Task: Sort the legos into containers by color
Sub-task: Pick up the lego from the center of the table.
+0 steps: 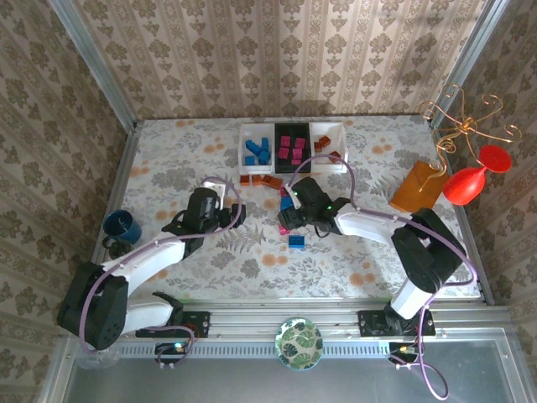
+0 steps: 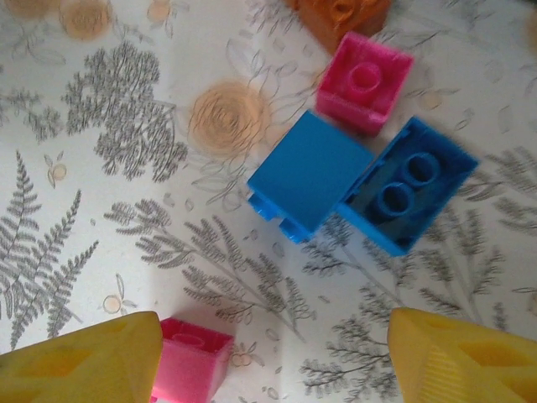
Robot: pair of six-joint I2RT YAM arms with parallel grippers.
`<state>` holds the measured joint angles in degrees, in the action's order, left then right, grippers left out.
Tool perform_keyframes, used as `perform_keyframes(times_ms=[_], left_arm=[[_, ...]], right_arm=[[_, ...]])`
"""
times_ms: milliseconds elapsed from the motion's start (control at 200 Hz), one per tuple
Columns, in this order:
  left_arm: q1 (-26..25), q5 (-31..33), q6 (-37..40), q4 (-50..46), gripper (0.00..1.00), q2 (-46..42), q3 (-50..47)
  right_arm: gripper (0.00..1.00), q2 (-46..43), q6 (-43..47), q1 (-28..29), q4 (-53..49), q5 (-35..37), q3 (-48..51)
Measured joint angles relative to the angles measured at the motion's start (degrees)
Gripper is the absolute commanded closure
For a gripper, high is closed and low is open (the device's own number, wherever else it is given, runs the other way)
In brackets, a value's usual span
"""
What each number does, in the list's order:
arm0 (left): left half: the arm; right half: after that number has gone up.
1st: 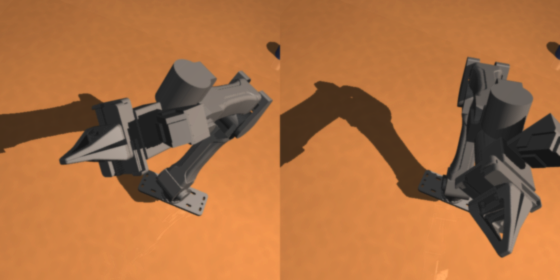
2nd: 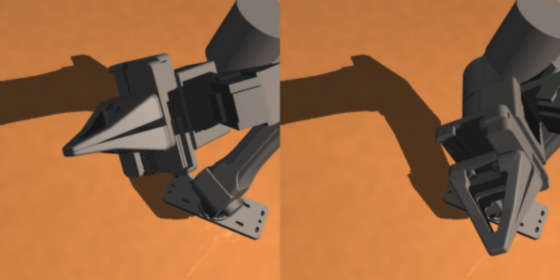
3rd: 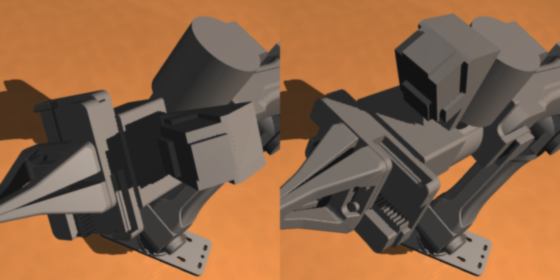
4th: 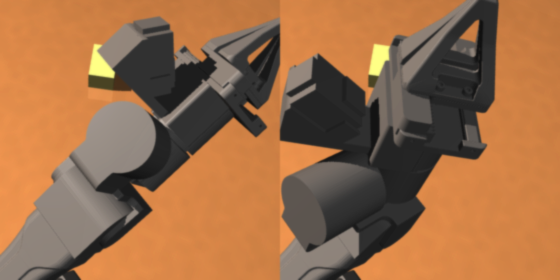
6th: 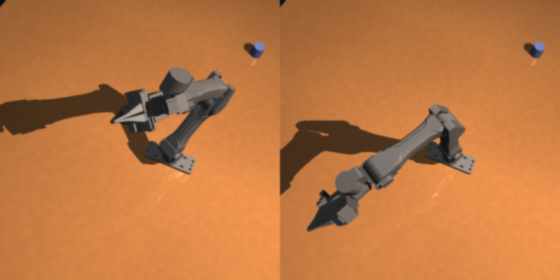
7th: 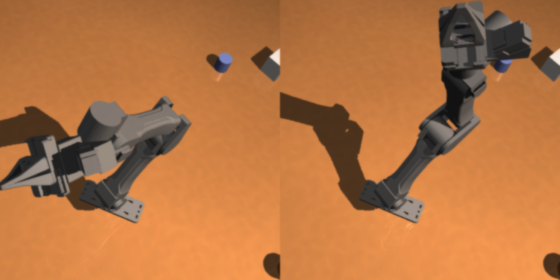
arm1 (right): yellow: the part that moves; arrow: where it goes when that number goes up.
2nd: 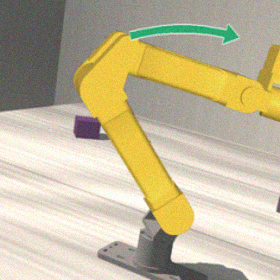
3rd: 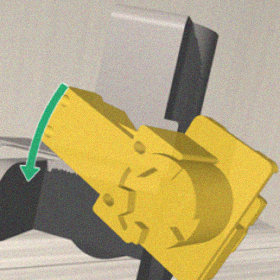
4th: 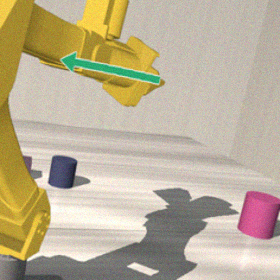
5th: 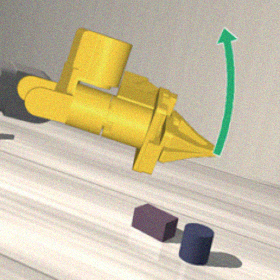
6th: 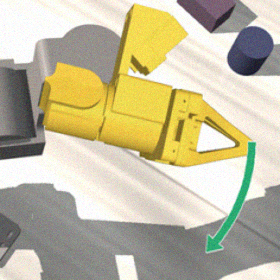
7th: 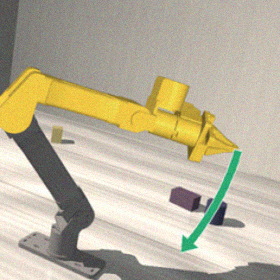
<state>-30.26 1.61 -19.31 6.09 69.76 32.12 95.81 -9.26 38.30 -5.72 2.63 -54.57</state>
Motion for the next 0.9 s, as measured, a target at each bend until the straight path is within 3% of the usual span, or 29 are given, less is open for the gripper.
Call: perform_keyframes(times_ms=[235,545,770,900], left_arm=[[0.48,-0.04,-0.24,1.55,0.20,-0.13,-0.13],[0.74,-0.09,-0.24,2.60,0.20,-0.13,-0.59],[0.74,-0.17,-0.35,3.23,0.20,-0.13,-0.61],[0.74,-0.33,-0.50,3.39,0.20,-0.13,-0.61]], right_arm=[[0.22,3.93,-2.01,4.33,-4.48,-0.81,-3.87],[0.41,9.38,-5.60,6.34,-7.43,3.15,-7.65],[0.62,10.56,-7.63,6.60,-7.76,5.31,-7.72],[0.66,10.43,-8.57,6.60,-6.67,5.84,-7.61]])
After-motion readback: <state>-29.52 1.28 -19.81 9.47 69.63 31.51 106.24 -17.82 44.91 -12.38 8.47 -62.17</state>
